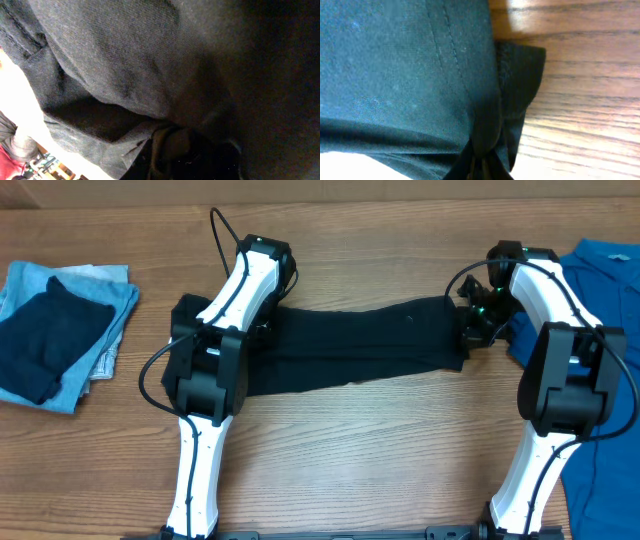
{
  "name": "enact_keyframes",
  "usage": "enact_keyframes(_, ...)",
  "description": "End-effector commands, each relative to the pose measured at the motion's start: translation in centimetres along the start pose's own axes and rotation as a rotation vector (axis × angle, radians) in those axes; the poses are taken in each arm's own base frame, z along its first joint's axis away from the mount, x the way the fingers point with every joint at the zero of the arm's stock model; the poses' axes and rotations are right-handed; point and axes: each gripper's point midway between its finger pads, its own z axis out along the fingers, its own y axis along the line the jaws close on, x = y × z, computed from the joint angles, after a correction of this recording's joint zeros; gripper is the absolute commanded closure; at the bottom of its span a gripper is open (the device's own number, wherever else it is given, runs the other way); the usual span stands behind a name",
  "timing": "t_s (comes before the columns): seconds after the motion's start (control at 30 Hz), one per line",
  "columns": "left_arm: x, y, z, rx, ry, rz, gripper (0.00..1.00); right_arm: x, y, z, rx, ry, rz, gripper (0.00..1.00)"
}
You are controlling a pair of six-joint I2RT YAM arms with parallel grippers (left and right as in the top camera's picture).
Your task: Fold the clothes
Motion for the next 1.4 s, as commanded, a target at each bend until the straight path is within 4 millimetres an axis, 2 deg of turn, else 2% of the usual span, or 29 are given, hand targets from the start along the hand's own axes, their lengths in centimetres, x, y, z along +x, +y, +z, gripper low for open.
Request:
enact_keyframes(0.0,-0.1,0.4,0.4,-0.022,0.002,0.032,0.92,1.1,-1.5,0.0,0.055,0.044,0.021,0.83)
enact_keyframes(0.1,-0.2,0.4,0.4,-0.021,0.0,0.03,0.91,0.9,-2.5,-0.5,0.12,0.038,0.052,0.74)
enact_keyframes(0.17,-0.2,0.4,0.4,-0.021,0.0,0.03,0.92,-0.5,-2.3,-2.5,0.122,-0.015,0.096,0.72)
enact_keyframes(0.23,-0.1,0.2,0.4,-0.012,0.006,0.03,0.92,-1.7,-0.8,-4.8,0.055,-0.063,0.087,0.67)
enact_keyframes(0.27,0.1,-0.1,0.4,0.006,0.014,0.029,0.92,-2.3,1.0,-6.0,-0.035,-0.092,0.076,0.67)
enact_keyframes(0.33,0.2,-0.7,0.4,0.036,0.023,0.027,0.94,-2.4,4.0,-6.7,-0.169,-0.097,0.049,0.67)
enact_keyframes(0.5,0.4,-0.9,0.3,0.05,0.032,0.028,0.96,-1.5,5.7,-4.3,-0.188,-0.043,0.022,0.79)
enact_keyframes(0.6,0.4,-0.9,0.3,0.051,0.032,0.027,0.96,-0.6,6.6,-1.1,-0.176,-0.003,-0.008,0.86)
enact_keyframes(0.7,0.8,-0.6,0.3,0.038,0.05,0.043,0.96,0.5,4.4,1.4,-0.073,0.033,0.004,0.92)
enact_keyframes(0.83,1.0,-0.5,0.4,0.031,0.056,0.045,0.96,-0.4,1.5,1.9,-0.055,-0.022,0.065,0.92)
enact_keyframes(0.97,1.5,-1.0,1.0,0.048,0.081,0.049,0.96,-0.6,1.0,2.6,-0.055,-0.037,0.072,0.92)
enact_keyframes(1.07,2.2,-1.4,2.3,0.04,0.109,0.06,0.95,-0.1,0.8,3.6,-0.056,-0.029,0.073,0.92)
enact_keyframes(1.13,2.8,-1.2,2.7,0.028,0.129,0.07,0.88,-0.1,0.8,3.6,-0.055,-0.025,0.074,0.92)
enact_keyframes(1.17,3.1,-1.0,2.6,0.022,0.141,0.088,0.79,-0.1,0.8,3.6,-0.055,-0.025,0.074,0.92)
enact_keyframes(1.23,3.8,-0.1,2.5,-0.005,0.176,0.132,0.24,-0.1,0.8,3.6,-0.055,-0.026,0.074,0.92)
enact_keyframes(1.3,3.5,0.8,2.1,-0.023,0.171,0.133,0.18,-0.2,0.8,3.6,-0.057,-0.029,0.073,0.92)
enact_keyframes(1.37,1.4,1.4,-0.5,0.02,0.099,0.09,0.14,-0.3,0.8,3.6,-0.057,-0.034,0.073,0.91)
